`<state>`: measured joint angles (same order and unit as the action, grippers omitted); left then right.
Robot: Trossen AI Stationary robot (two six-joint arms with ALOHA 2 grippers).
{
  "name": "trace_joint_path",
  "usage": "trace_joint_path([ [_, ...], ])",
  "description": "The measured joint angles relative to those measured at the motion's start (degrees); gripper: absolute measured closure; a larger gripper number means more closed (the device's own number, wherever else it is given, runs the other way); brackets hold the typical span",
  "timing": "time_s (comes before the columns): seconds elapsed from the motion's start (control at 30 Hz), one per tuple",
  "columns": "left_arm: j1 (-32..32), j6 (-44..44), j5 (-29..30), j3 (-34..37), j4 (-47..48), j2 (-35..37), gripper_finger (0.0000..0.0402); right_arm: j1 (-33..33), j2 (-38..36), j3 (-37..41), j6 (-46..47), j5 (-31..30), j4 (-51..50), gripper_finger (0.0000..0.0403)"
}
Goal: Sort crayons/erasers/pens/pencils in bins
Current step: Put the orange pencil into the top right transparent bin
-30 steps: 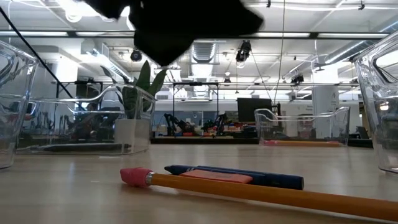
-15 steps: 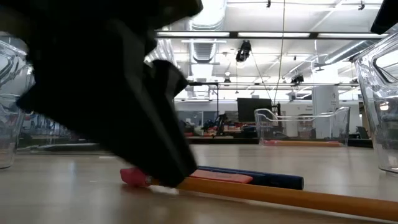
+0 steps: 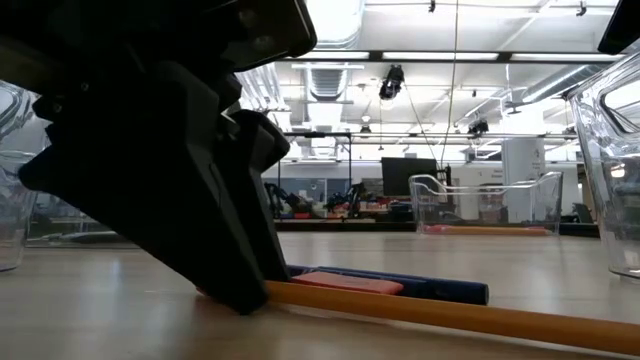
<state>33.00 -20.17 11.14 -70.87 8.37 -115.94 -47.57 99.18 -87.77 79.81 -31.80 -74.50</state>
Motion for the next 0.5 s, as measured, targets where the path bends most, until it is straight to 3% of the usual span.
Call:
trace_joint_path([
  [0.33, -0.8, 2.5, -0.4, 0.1, -0.4, 0.0, 0.0376, 0.0, 0.0, 0.0, -0.2, -1.4, 0.0, 0.0293],
  [0.5, -0.8, 2.5, -0.4, -0.1, -0.3, 0.0, 0.0394, 0.0, 0.0, 0.0, -0.4, -1.4, 0.0, 0.0293],
])
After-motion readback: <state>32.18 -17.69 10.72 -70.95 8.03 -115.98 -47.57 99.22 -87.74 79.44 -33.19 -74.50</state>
